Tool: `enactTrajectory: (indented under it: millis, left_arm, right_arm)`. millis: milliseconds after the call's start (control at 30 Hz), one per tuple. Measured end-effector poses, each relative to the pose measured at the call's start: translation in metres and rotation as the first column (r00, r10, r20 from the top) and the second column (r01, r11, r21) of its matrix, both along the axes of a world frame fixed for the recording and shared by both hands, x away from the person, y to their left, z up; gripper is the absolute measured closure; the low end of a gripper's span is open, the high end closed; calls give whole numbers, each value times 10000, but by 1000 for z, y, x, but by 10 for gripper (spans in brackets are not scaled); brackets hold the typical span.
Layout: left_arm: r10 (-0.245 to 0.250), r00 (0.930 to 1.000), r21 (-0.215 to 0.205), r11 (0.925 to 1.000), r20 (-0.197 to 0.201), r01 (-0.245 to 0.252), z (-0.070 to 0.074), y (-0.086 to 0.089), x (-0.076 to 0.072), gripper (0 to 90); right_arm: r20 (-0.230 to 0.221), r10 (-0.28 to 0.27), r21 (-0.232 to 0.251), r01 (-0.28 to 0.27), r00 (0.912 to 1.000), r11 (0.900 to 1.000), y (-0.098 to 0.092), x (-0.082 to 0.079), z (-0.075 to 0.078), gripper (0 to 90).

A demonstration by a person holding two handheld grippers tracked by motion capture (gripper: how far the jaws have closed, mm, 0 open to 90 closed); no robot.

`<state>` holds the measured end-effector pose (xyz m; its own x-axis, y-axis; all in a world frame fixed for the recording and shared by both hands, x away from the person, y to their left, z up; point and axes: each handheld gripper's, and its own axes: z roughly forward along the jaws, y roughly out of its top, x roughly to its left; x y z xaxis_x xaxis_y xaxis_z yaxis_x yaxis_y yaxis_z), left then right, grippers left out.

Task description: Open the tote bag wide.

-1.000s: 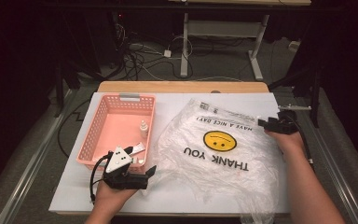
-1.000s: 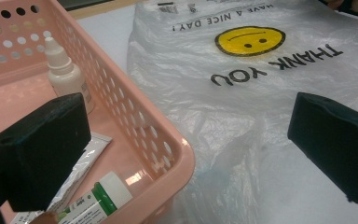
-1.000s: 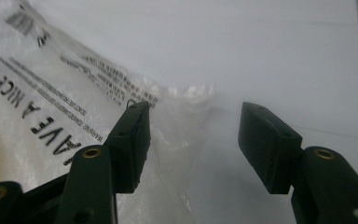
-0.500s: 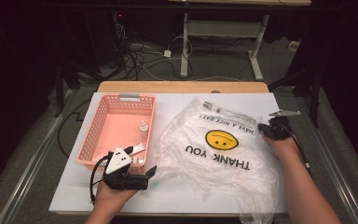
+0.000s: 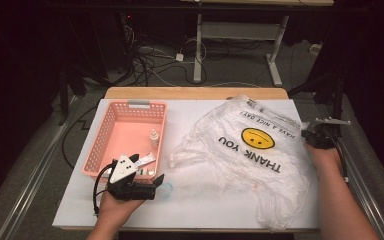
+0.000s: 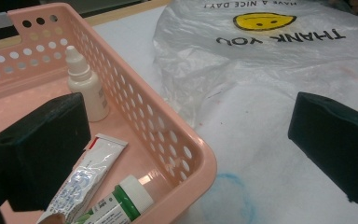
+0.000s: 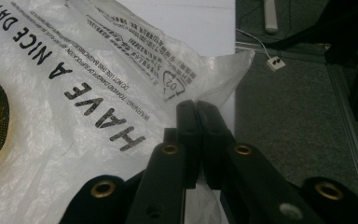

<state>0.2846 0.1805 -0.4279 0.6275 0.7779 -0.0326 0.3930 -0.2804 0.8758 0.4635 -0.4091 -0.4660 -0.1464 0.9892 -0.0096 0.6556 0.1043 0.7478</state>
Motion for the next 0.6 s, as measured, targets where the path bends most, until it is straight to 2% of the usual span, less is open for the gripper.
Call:
enactTrajectory:
  millis: [133, 233, 333, 400, 433, 467, 500, 567, 600]
  left_arm:
    - [42, 10000, -76, 10000, 47, -42, 0, 0, 0, 0]
    - [-18, 10000, -329, 9995, -77, 16, 0, 1, 1, 0]
    - [7, 10000, -324, 9995, -80, -10, -1, 2, 1, 0]
    - [9, 10000, -344, 9994, -33, -10, 0, 3, 1, 0]
    - [31, 10000, -400, 9992, -18, -32, 0, 3, 1, 0]
    - [25, 10000, -430, 9991, -28, -26, -1, 3, 1, 0]
    - [-5, 10000, -427, 9991, -80, 2, -1, 3, 1, 0]
    - [-58, 9996, -483, 9988, -262, 45, -2, 3, 3, 0]
    - [-76, 9995, -557, 9984, -301, 59, -2, 3, 3, 0]
  right_arm:
    - [179, -67, -77, 68, 9998, 9999, -5, -25, -2, 895]
    - [269, 49, -107, -46, 9996, 9999, -4, -34, -2, 879]
    - [374, 122, -83, -119, 9992, 9999, -4, -43, 0, 659]
    - [626, 204, -200, -192, 9978, 9996, -4, -49, 8, 532]
    - [880, 260, -176, -246, 9958, 9995, -5, -54, 13, 500]
    - [1196, 426, 168, -449, 9919, 9989, -7, -64, 24, 452]
    - [1364, 529, 251, -568, 9892, 9981, -7, -70, 29, 442]
    - [1602, 906, 295, -965, 9829, 9949, -6, -81, 35, 414]
    - [1602, 906, 295, -965, 9829, 9949, -6, -81, 35, 414]
